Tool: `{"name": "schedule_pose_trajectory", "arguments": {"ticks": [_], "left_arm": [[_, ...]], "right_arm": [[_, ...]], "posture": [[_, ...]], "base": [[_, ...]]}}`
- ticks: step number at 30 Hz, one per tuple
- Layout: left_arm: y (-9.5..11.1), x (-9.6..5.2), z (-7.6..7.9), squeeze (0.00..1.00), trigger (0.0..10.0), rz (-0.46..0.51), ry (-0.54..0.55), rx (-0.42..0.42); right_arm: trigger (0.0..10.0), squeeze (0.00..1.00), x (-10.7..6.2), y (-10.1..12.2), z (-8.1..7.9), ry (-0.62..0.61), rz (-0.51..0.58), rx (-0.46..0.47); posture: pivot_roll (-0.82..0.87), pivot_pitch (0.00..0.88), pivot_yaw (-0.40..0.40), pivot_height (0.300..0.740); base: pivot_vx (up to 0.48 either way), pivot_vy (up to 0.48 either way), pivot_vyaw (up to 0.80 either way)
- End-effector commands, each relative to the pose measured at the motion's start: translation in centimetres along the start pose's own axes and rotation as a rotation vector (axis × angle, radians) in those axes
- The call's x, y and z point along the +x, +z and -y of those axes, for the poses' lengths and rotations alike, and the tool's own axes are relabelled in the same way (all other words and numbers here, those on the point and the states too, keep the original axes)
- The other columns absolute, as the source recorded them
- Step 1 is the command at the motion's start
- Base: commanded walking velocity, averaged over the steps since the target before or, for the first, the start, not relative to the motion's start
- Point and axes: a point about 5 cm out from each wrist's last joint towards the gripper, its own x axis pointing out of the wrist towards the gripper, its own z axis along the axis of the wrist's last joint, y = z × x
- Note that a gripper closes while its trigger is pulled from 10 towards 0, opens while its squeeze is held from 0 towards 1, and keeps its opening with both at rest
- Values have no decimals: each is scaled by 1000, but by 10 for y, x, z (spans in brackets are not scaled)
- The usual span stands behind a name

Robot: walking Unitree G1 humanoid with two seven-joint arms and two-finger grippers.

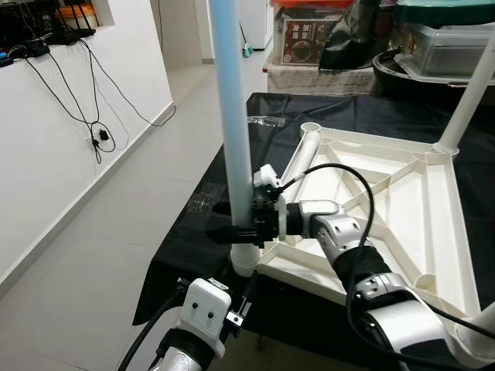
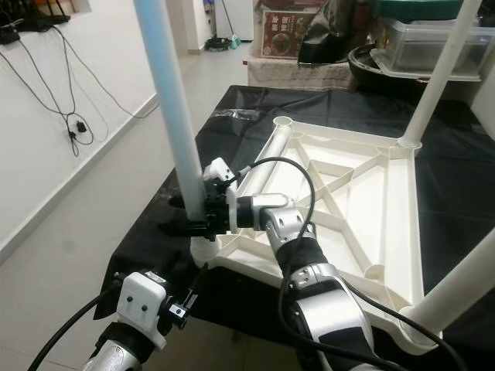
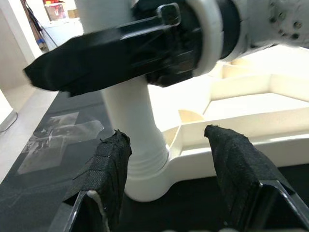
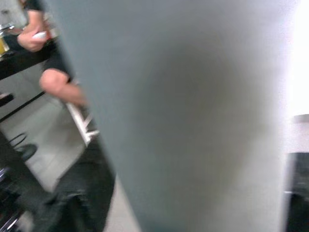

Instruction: Building children table

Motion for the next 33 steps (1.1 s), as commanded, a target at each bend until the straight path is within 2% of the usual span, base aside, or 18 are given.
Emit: {"name": "schedule_pose_trajectory", "arguments": {"ticks": [1, 2, 4, 6, 7, 9, 10, 11, 12, 13, 14, 16, 18, 19, 21, 23, 27, 33], "left_arm": [[0, -2, 0, 0, 10000, -5, 5, 8], [0, -2, 0, 0, 10000, -6, 5, 8], [0, -2, 0, 0, 10000, -6, 5, 8], [0, -2, 0, 0, 10000, -6, 5, 8], [-1, -2, 0, 0, 10000, -8, 4, 9], [-1, -2, 0, 0, 10000, -8, 4, 9], [-1, -2, 0, 0, 10000, -8, 4, 10], [-1, -2, 0, 0, 10000, -8, 4, 10], [-1, -2, -1, 0, 10000, -7, 5, 12], [-1, -2, -1, 0, 10000, -7, 5, 12], [-1, -2, -1, 0, 10000, -7, 7, 13], [-1, -2, -1, 0, 10000, -7, 7, 13], [-2, -2, -2, 0, 10000, -6, 11, 14], [-2, -2, -2, 0, 10000, -6, 11, 14], [-2, -1, -3, 0, 10000, -7, 12, 14], [-2, -1, -3, 0, 10000, -7, 12, 14], [-2, -1, -4, 0, 10000, -6, 13, 17], [-1, -1, -4, 0, 10000, -4, 16, 20]], "right_arm": [[0, 0, 14, 0, 0, -23, 9, -22], [0, 0, 15, -2, 5, -126, 10, -36], [0, 0, 15, -2, 5, -126, 10, -36], [0, 0, 14, -2, 10, -203, 12, -47], [0, 0, 10, -2, 15, -310, 20, -61], [0, 0, 10, -2, 15, -310, 20, -61], [0, 0, 6, -2, 21, -413, 33, -65], [0, 0, 6, -2, 21, -413, 33, -65], [0, 0, -4, -3, 30, -613, 31, -61], [0, 0, -4, -3, 30, -613, 31, -61], [0, 0, -14, -3, 37, -795, 36, -59], [0, 0, -14, -3, 37, -795, 36, -59], [0, 0, -45, -16, 37, -1258, 64, 11], [0, 0, -45, -16, 37, -1258, 64, 11], [0, 0, -59, -27, 25, -1477, 83, 69], [0, 0, -59, -27, 25, -1477, 83, 69], [0, 0, -51, -32, 11, -1632, 152, 133], [0, 0, -42, -32, 10, -1652, 177, 152]], "posture": [[20, 18, 3, 740], [16, 13, 6, 740], [16, 13, 6, 740], [16, 13, 6, 740], [12, 10, 10, 740], [12, 10, 10, 740], [11, 8, 9, 740], [11, 8, 9, 740], [7, 6, 11, 740], [7, 6, 11, 740], [2, 6, 12, 740], [2, 6, 12, 740], [-7, 15, 13, 740], [-7, 15, 13, 740], [-9, 15, 15, 740], [-9, 15, 15, 740], [-8, 18, 15, 740], [-5, 20, 14, 740]], "base": [[0, 0, 0], [0, 0, 0], [0, 0, 0], [0, 0, 0], [0, 0, 0], [0, 0, 0], [0, 0, 0], [0, 0, 0], [0, 0, 0], [0, 0, 0], [0, 0, 0], [0, 0, 0], [0, 0, 0], [0, 0, 0], [0, 0, 0], [0, 0, 0], [0, 0, 0], [0, 0, 0]]}}
